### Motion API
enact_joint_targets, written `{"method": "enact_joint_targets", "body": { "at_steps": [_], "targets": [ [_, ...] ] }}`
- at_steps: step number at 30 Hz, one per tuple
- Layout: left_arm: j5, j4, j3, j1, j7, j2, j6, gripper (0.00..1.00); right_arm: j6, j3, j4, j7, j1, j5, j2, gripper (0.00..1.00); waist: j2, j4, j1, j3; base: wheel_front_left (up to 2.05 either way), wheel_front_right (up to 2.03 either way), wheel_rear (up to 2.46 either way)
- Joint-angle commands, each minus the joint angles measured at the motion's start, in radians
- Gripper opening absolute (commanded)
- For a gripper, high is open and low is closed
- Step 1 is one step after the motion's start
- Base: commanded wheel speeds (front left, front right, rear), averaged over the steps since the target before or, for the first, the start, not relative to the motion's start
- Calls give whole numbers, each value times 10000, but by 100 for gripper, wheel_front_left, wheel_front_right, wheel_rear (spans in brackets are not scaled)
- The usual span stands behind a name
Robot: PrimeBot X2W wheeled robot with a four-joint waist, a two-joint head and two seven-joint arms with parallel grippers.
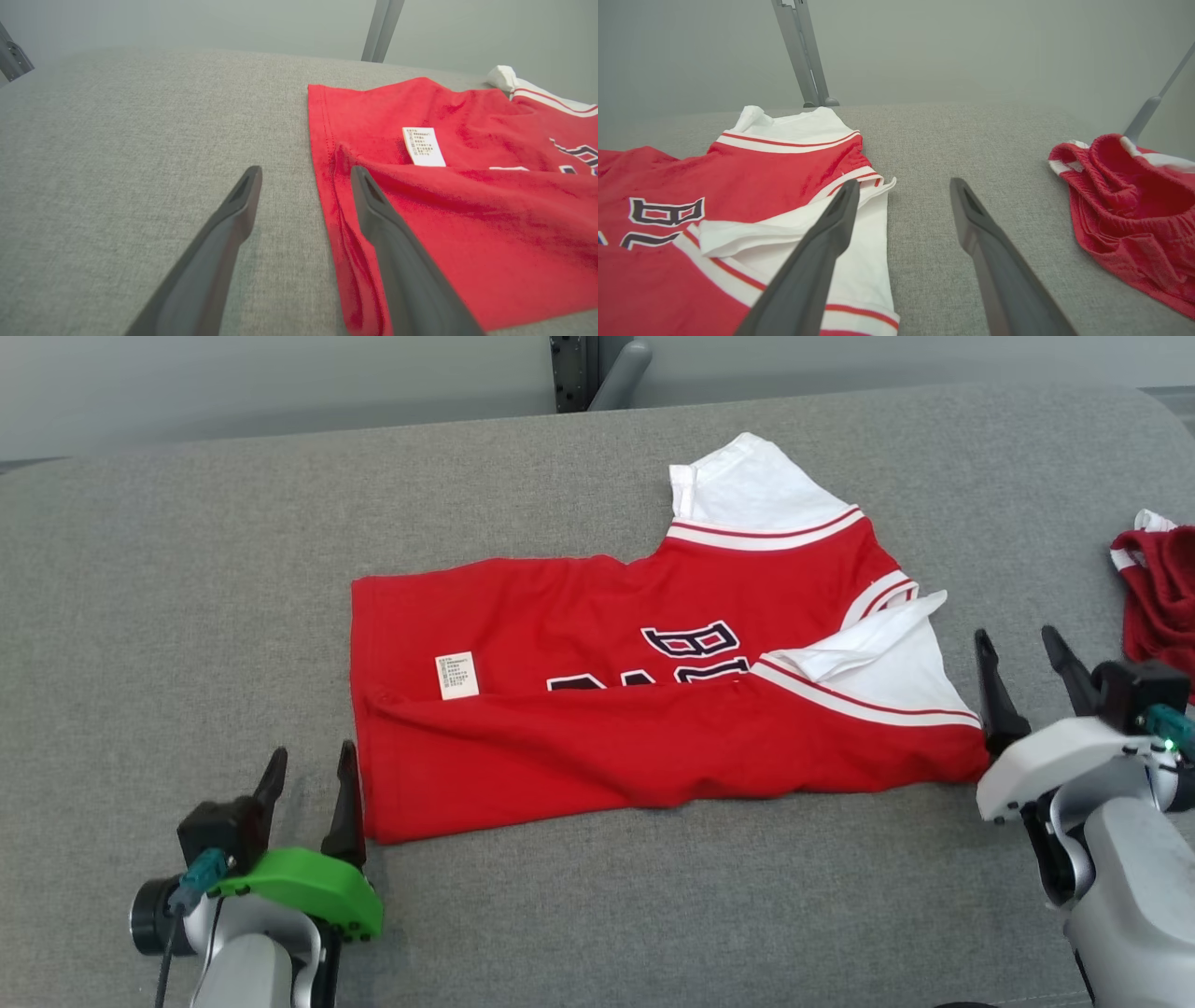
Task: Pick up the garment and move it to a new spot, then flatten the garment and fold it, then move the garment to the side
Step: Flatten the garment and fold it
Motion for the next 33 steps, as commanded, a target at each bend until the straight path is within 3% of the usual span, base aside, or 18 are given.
{"method": "enact_joint_targets", "body": {
  "at_steps": [1, 8, 18, 19, 20, 22, 23, 33],
  "targets": [
    [68, -143, 99, 443, 7, -34, 48, 100, -16, -62, -113, -25, 432, 101, 35, 100, 0, -70, 0, -227, 0, 0, 0],
    [-65, -298, -82, 1370, 7, -95, -26, 100, -16, 317, 179, -26, 1676, 630, 186, 100, 0, -144, 0, -396, 0, 0, 0],
    [-382, -395, -688, 1302, 8, -88, 15, 100, -16, 777, 1006, -25, 1440, 1535, 218, 100, 0, 13, 0, -309, 0, 0, 0],
    [-383, -393, -696, 1292, 8, -88, 15, 100, -16, 875, 1160, -26, 1377, 1578, 200, 87, 0, 25, 0, -308, 0, 0, 0],
    [-376, -406, -716, 1278, 8, -90, 12, 100, -16, 965, 1303, -26, 1293, 1711, 233, 54, 0, 34, 0, -297, 0, 0, 0],
    [-365, -410, -732, 1242, 8, -89, 4, 100, -16, 1193, 1559, -25, 1165, 1834, 205, 26, 0, 58, 0, -284, 0, 0, 0],
    [-362, -411, -740, 1229, 8, -89, -1, 100, -16, 1286, 1657, -25, 1136, 1952, 236, 0, 0, 65, 0, -284, 0, 0, 0],
    [-813, -102, -1026, 1096, 8, -92, -80, 100, -18, 1557, 1347, -26, 896, 2248, -74, 0, 0, -13, 0, -230, 0, 0, 0]
  ]
}}
